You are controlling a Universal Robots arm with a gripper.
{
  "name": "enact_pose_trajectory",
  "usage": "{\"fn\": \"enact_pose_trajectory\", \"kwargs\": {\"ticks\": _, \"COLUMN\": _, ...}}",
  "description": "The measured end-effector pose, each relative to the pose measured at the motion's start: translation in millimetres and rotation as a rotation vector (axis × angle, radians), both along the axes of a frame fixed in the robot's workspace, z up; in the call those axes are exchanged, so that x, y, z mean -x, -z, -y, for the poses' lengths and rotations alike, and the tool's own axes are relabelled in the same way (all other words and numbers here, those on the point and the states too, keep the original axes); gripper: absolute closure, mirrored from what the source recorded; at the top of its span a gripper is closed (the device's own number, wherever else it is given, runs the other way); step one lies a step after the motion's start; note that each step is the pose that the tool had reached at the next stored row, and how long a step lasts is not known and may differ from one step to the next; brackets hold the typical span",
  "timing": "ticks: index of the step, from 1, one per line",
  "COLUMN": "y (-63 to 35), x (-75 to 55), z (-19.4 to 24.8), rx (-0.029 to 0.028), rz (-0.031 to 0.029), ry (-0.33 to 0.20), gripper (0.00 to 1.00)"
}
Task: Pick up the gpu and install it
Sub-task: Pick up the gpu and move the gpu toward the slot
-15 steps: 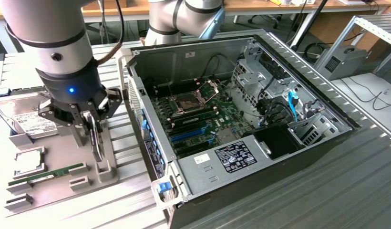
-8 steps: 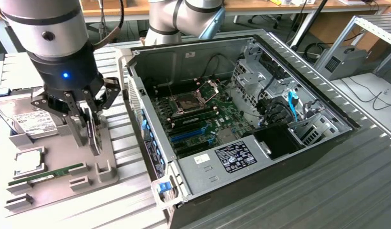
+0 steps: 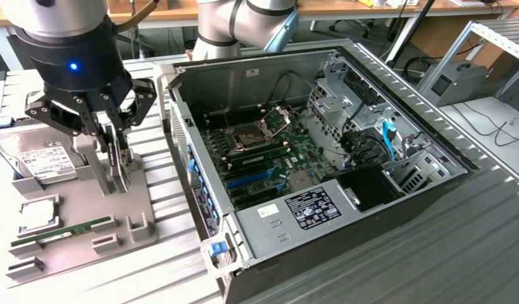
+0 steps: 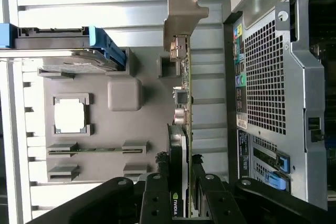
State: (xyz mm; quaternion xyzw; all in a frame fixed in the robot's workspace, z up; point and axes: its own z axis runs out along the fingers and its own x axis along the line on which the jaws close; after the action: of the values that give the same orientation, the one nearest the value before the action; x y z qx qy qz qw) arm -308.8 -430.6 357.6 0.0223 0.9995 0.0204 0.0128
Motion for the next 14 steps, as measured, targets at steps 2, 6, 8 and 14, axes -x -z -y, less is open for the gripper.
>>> {"fn": "enact_pose_trajectory", "kwargs": {"ticks": 2, "y": -8.6, "x": 0.0, "z": -0.1, "rx": 0.0, "rz": 0.0, "ry": 0.0, "gripper": 0.73}}
{"fn": "enact_pose_trajectory", "kwargs": {"ticks": 6, "y": -23.6, "x": 0.0, "z": -0.4, "rx": 0.0, "rz": 0.0, "ry": 0.0, "gripper": 0.73}}
{"fn": "enact_pose_trajectory", "kwargs": {"ticks": 8, "y": -36.8, "x": 0.0, "z": -0.7, "rx": 0.0, "rz": 0.0, "ry": 0.0, "gripper": 0.73}}
{"fn": "enact_pose_trajectory", "kwargs": {"ticks": 14, "y": -57.2, "x": 0.0, "z": -1.2, "rx": 0.0, "rz": 0.0, "ry": 0.0, "gripper": 0.73}}
